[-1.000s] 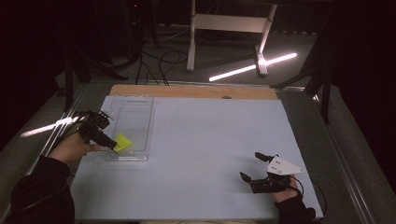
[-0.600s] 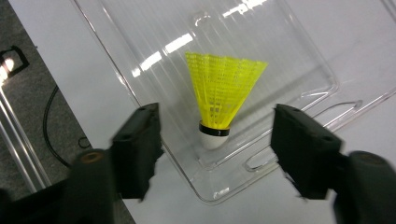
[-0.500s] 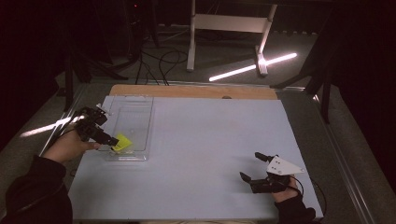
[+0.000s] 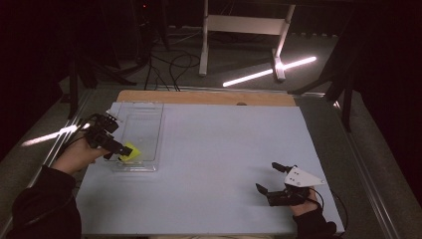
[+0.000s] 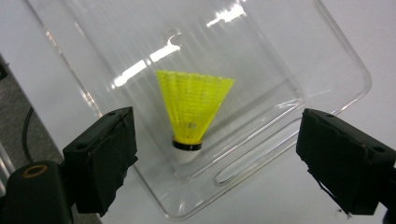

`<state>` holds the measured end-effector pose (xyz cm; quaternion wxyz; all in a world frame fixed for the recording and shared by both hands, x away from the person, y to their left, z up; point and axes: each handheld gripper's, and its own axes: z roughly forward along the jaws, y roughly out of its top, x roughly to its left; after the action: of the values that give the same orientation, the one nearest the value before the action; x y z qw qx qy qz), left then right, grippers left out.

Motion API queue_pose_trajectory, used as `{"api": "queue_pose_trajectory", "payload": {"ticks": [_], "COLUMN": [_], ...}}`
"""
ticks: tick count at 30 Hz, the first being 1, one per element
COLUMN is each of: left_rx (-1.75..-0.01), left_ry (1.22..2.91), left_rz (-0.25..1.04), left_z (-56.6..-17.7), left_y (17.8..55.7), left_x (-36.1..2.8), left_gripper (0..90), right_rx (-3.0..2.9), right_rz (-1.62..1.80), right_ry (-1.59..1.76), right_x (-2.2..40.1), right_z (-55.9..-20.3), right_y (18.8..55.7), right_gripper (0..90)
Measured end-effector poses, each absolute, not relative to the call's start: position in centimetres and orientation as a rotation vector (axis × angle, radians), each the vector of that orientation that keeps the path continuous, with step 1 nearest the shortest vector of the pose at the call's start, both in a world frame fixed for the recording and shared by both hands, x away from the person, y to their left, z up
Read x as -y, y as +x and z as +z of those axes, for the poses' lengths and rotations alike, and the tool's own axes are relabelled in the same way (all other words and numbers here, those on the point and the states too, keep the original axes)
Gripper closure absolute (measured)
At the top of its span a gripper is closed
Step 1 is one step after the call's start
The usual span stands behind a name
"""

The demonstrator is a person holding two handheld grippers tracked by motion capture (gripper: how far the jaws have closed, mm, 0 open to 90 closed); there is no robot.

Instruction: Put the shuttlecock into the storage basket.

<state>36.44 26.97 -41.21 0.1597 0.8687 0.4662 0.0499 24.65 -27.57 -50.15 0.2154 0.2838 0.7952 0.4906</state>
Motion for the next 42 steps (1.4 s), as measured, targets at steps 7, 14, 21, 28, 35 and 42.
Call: {"api": "queue_pose_trajectory", "payload": {"ticks": [7,14,21,28,35,42], "left_rx": [-1.288,-1.265,-1.248,-1.189,-1.109,-1.018], "left_ry": [2.444,2.412,2.409,2.402,2.400,2.393], "left_rz": [0.154,0.146,0.141,0.123,0.133,0.132], "left_z": [-40.6,-40.1,-40.0,-39.6,-39.1,-38.9], "left_y": [36.6,36.8,36.9,36.9,36.9,36.8], "left_x": [-26.5,-26.0,-25.2,-23.8,-21.7,-19.8], "left_gripper": [0.1,0.1,0.0,0.0,0.0,0.0], "right_rx": [-2.206,-2.207,-2.209,-2.209,-2.208,-2.209], "right_rz": [1.360,1.361,1.361,1.360,1.361,1.363], "right_ry": [0.786,0.789,0.789,0.790,0.789,0.788], "right_x": [27.6,27.6,27.6,27.6,27.6,27.6], "right_z": [-50.2,-50.2,-50.2,-50.2,-50.2,-50.2], "right_y": [24.6,24.6,24.7,24.7,24.7,24.7], "right_gripper": [9.0,9.0,9.0,9.0,9.0,9.0]}}
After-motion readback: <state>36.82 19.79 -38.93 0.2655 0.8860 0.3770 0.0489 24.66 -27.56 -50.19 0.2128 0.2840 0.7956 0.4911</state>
